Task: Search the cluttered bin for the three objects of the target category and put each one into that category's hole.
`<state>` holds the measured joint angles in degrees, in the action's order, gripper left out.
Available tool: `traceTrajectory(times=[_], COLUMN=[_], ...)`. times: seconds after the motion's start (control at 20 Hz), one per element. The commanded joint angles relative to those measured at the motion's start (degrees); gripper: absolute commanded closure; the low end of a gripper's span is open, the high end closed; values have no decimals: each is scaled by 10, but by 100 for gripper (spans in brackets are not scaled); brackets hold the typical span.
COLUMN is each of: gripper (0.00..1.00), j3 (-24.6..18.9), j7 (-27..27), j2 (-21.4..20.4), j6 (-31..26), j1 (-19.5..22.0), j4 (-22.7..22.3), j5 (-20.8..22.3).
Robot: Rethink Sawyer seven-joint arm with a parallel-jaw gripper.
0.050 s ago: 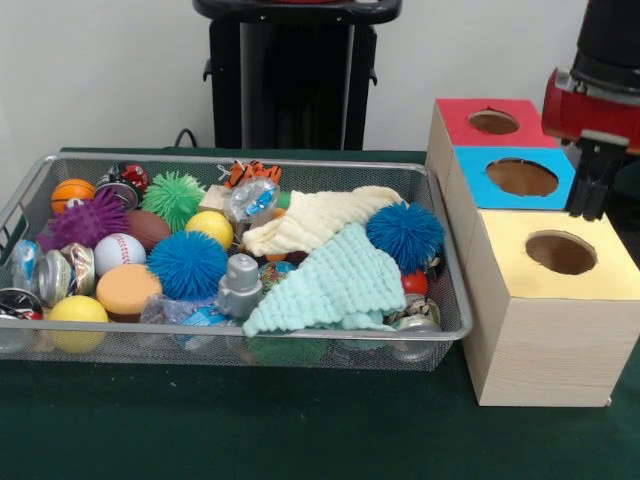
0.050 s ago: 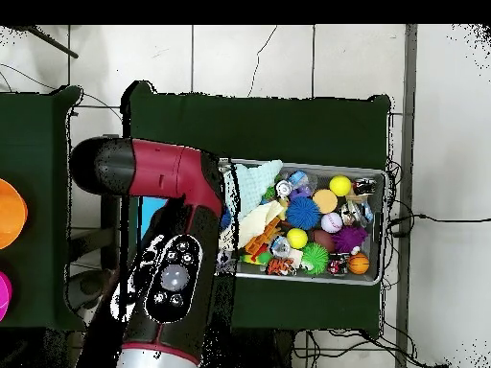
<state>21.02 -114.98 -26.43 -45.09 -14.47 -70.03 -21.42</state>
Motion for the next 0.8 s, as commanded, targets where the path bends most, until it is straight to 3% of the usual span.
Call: traceTrajectory(times=[0.05,0.35,0.5,0.8], gripper=[100,100,100,100], j3=[-49,-56,-67,-76], j7=[-52,-9,56,131], j2=[-48,-76,-81,-98], j6=[-97,-109,-101,-108], j1=[32,65,112,164], j4=[-36,-55,-59,-63], j5=[3,16,35,89])
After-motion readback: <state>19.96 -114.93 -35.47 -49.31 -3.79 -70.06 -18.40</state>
